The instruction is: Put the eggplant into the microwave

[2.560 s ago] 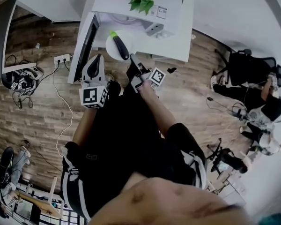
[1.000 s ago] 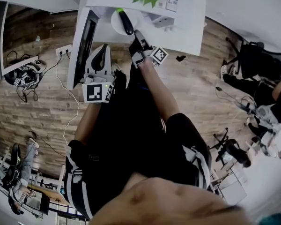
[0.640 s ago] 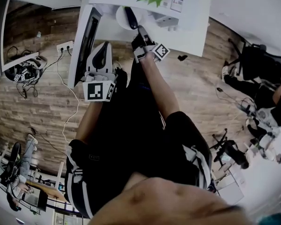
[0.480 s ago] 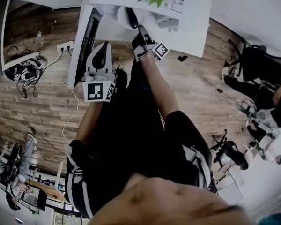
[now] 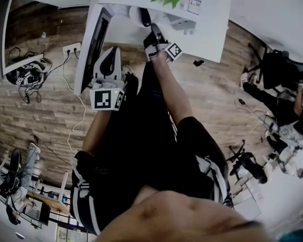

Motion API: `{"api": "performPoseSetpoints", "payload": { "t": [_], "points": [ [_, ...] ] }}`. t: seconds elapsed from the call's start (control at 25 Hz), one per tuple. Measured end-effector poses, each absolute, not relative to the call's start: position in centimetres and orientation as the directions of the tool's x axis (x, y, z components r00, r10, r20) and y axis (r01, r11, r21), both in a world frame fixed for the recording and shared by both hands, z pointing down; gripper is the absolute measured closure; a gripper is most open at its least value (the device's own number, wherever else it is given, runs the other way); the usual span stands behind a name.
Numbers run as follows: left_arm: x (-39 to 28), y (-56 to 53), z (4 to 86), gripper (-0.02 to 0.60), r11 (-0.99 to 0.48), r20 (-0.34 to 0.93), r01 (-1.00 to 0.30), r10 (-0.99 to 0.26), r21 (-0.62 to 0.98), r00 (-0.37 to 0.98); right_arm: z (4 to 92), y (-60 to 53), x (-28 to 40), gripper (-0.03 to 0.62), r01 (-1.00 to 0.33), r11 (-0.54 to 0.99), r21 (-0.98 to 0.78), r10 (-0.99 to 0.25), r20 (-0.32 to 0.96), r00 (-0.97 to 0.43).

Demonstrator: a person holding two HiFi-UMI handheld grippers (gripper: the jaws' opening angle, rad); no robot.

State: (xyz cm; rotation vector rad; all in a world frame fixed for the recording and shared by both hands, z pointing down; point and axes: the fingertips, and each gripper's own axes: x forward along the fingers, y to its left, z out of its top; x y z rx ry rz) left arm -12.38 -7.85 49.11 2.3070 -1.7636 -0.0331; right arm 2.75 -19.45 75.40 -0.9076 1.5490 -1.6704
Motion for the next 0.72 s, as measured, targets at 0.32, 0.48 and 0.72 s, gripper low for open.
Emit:
{"api": "performPoseSetpoints", "payload": {
  "t": [0.32, 0.48, 0.72],
  "points": [
    [-12.5, -7.7, 49.5, 0.549, -0.237, 0.134, -0.95, -0.954, 0.202, 0.267, 75.8, -20.2, 2.5, 0.557, 0.032, -0.086, -0.996, -0.855, 0.057, -0.516],
    [-12.5, -7.8, 49.9, 0.549, -0.24, 0.141, -0.947, -0.952, 0.213, 0.273, 76.0, -20.7, 2.6, 0.557, 0.029, -0.088, -0.996, -0.862, 0.061, -0.504],
    [-12.8, -7.8, 49.9, 0.549, -0.232, 0.141, -0.948, -0.954, 0.217, 0.266, 76.2, -21.2, 2.5, 0.557, 0.023, -0.101, -0.995, -0.866, 0.077, -0.495]
  ]
}}
